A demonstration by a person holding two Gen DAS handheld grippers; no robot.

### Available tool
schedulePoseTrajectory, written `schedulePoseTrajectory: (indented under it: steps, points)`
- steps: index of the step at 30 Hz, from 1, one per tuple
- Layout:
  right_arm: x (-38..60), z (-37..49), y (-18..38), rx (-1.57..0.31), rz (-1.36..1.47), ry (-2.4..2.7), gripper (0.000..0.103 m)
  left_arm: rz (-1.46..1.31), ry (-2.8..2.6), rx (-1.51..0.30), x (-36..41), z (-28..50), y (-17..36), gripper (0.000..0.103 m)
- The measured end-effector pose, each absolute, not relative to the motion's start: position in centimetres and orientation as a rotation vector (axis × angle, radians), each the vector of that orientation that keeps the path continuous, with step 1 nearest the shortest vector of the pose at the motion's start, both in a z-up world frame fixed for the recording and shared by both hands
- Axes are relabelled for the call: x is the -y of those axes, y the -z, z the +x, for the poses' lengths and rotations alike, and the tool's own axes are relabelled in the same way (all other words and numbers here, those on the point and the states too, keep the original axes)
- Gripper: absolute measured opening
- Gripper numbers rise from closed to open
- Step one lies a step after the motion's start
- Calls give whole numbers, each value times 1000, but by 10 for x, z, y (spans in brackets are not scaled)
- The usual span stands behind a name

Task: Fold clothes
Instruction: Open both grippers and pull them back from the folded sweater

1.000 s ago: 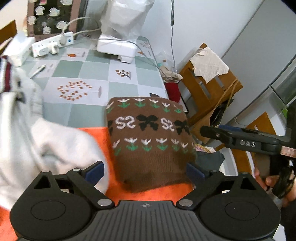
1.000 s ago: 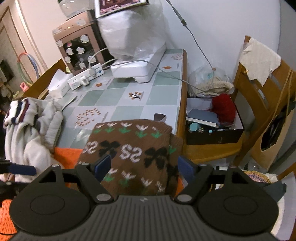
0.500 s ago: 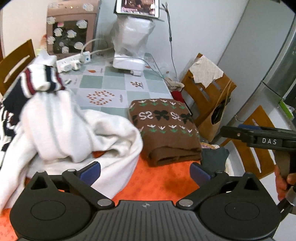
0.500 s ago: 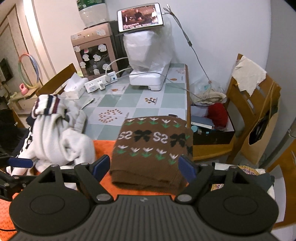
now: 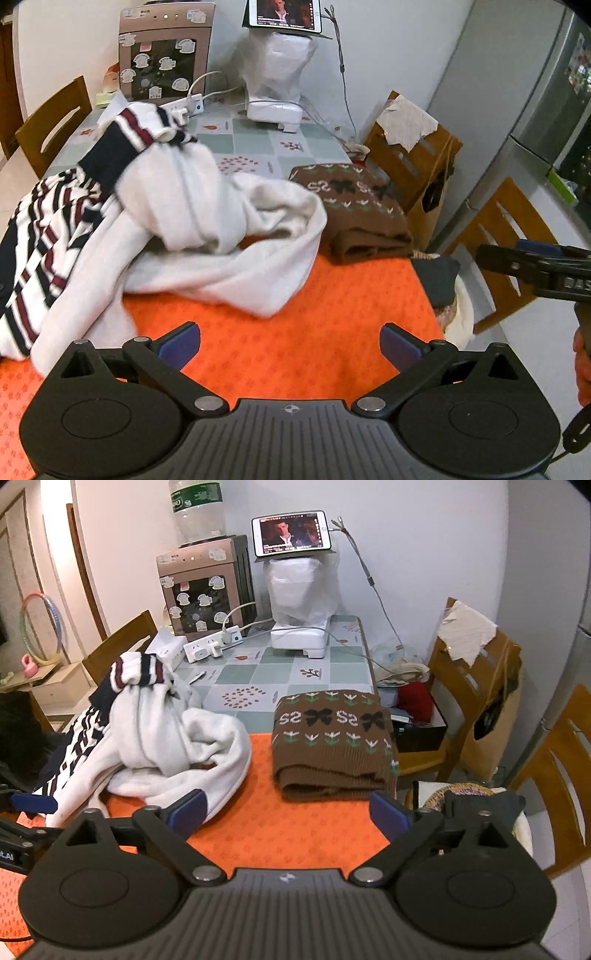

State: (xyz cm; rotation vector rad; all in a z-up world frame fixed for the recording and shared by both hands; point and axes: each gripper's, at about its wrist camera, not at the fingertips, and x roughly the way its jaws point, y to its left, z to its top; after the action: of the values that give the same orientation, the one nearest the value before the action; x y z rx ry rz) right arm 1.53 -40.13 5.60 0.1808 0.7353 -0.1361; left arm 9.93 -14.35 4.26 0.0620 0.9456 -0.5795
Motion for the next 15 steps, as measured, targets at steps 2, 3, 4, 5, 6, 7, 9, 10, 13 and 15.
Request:
schedulePoseTrajectory:
  steps: [2, 3, 4, 5, 6, 7, 9, 10, 13, 15]
  points:
    - [388, 2, -59, -728, 177, 141, 103, 73, 578, -947, 135, 92, -44, 103]
    - [382, -4, -59, -728, 176, 143, 103, 82, 577, -945, 132, 89, -44, 103]
    - [377, -10, -60, -729, 173, 146, 103, 91, 576, -944, 130, 86, -45, 103]
    - [371, -15, -61, -728, 169, 152, 103, 99, 575, -944, 128, 84, -46, 103]
    - [366, -19, -62, -728, 164, 156, 103, 108, 573, -945, 126, 81, -47, 103]
    - [362, -23, -62, -727, 160, 162, 103, 114, 576, -945, 125, 78, -48, 103]
    - [355, -30, -63, -727, 148, 172, 103, 128, 585, -938, 124, 72, -51, 103]
    - [352, -34, -62, -726, 140, 178, 103, 137, 586, -929, 123, 68, -52, 103]
    - [343, -42, -60, -723, 107, 194, 103, 157, 565, -900, 123, 58, -54, 103]
    - [338, -46, -57, -720, 90, 205, 103, 164, 545, -892, 123, 52, -53, 103]
